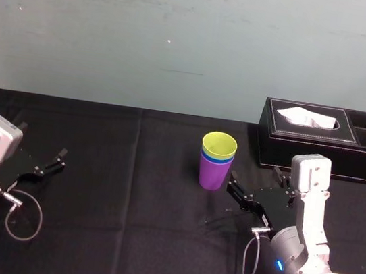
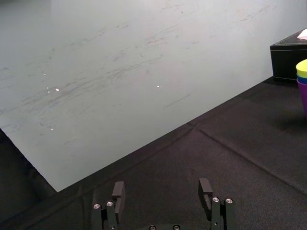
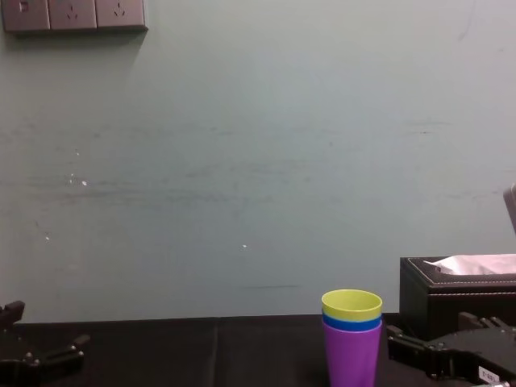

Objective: Stack the three plastic cups sequentially using one hand.

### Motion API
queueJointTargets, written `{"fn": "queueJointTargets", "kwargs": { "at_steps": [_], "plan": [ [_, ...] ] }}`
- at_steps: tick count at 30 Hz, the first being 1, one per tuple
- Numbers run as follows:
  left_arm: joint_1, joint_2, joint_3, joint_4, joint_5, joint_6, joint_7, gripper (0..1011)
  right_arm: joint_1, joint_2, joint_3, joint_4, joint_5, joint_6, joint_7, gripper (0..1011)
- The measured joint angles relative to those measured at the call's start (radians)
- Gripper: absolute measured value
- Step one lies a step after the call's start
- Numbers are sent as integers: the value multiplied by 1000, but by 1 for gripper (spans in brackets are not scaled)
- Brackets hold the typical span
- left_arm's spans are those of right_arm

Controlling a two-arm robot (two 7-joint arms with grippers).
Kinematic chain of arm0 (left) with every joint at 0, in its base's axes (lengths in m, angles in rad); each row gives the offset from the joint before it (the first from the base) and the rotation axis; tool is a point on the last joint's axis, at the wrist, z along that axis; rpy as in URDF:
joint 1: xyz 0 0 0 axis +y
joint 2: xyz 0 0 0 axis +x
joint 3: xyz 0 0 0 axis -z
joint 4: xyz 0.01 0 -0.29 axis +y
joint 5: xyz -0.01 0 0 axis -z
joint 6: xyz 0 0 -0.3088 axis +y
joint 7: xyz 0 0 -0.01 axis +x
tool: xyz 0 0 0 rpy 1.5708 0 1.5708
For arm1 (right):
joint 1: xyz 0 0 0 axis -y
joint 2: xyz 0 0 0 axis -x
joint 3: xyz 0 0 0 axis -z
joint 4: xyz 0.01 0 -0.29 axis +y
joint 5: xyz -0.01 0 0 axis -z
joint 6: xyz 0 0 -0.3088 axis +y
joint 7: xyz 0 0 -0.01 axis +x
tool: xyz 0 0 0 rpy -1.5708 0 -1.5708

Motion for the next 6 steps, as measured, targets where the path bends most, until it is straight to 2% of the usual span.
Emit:
{"fn": "queueJointTargets", "kwargs": {
  "at_steps": [6],
  "plan": [
    [0, 0, 0, 0, 0, 0, 0, 1000, 0, 0, 0, 0, 0, 0, 0, 1002]
  ]
}}
